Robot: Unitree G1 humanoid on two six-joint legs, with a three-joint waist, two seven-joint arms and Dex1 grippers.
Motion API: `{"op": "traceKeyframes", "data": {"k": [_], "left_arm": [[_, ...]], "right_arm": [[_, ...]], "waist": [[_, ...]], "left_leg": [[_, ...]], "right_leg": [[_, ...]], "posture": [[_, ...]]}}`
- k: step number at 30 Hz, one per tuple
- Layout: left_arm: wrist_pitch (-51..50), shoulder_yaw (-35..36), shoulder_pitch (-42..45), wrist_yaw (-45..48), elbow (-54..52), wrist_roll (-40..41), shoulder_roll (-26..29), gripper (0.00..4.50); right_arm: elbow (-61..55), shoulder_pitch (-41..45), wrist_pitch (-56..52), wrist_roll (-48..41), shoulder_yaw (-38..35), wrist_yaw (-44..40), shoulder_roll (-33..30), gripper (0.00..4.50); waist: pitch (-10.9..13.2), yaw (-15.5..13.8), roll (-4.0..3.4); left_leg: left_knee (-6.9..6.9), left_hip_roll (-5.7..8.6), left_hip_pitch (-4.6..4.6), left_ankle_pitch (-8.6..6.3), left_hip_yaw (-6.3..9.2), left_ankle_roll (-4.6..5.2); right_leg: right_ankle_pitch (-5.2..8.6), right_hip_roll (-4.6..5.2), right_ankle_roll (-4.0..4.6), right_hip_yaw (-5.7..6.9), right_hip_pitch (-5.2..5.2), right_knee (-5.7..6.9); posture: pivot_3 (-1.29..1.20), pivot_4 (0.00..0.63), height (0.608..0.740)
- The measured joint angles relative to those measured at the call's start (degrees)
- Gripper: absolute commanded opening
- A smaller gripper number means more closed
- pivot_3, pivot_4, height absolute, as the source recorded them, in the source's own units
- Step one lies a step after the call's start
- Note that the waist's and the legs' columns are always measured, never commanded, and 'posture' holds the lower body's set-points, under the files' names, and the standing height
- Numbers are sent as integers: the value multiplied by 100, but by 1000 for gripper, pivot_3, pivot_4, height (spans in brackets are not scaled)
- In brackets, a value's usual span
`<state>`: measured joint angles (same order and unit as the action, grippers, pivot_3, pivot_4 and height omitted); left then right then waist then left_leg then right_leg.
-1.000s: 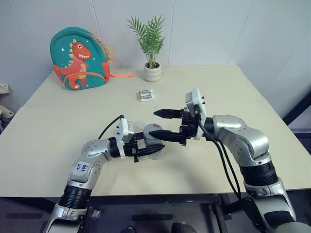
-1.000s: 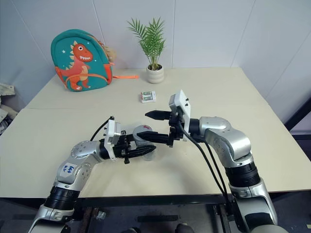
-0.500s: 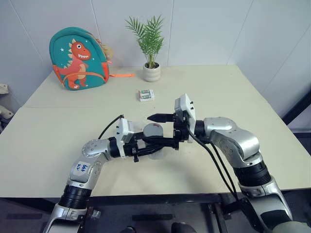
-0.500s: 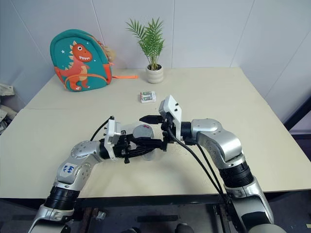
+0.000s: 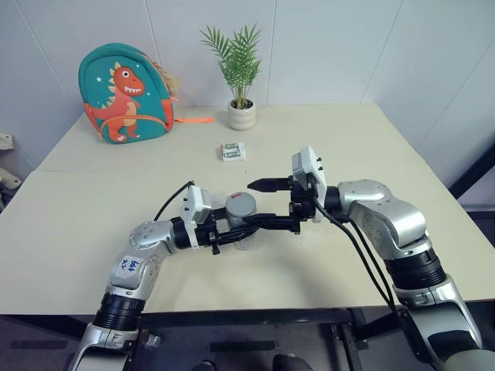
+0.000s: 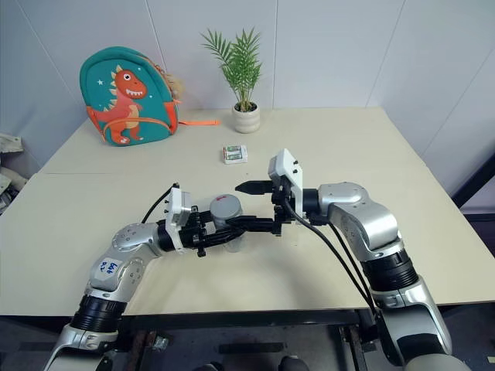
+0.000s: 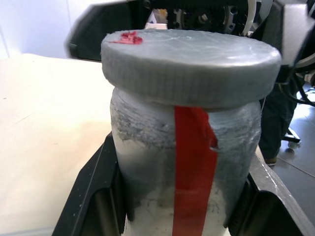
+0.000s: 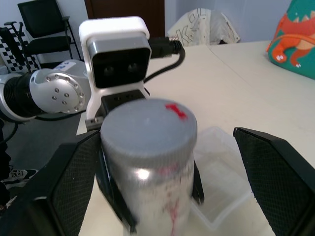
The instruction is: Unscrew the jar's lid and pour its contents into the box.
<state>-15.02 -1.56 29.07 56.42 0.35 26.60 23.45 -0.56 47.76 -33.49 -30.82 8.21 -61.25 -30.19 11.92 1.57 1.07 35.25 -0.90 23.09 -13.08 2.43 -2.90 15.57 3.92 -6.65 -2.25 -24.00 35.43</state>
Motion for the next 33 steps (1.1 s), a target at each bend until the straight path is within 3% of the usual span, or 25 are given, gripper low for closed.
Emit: {"op": "traceKeyframes", "data": {"k": [4,20,33], "left_arm": [[39,-78,3,206,-37,5,5,2001],[59,-78,39,253,-39,4,3,2001],[62,-95,41,251,-41,3,-37,2001]], "right_arm": [[339,0,63,174,-361,118,-208,4473],[160,-104,-299,-197,-456,-427,-278,4473],[-227,-3,-570,-289,-96,-282,234,4473]], "waist": [[0,-11,0],[0,5,0],[0,5,0]], "left_leg": [[-1,1,3,0,0,0],[1,-1,2,-1,-1,0],[2,0,1,-1,-1,-1]], "right_leg": [[0,1,0,0,0,-7],[0,-1,-1,-1,0,-3],[0,-1,-1,-1,-1,0]], "posture": [[0,150,740],[0,150,740],[0,150,740]]}}
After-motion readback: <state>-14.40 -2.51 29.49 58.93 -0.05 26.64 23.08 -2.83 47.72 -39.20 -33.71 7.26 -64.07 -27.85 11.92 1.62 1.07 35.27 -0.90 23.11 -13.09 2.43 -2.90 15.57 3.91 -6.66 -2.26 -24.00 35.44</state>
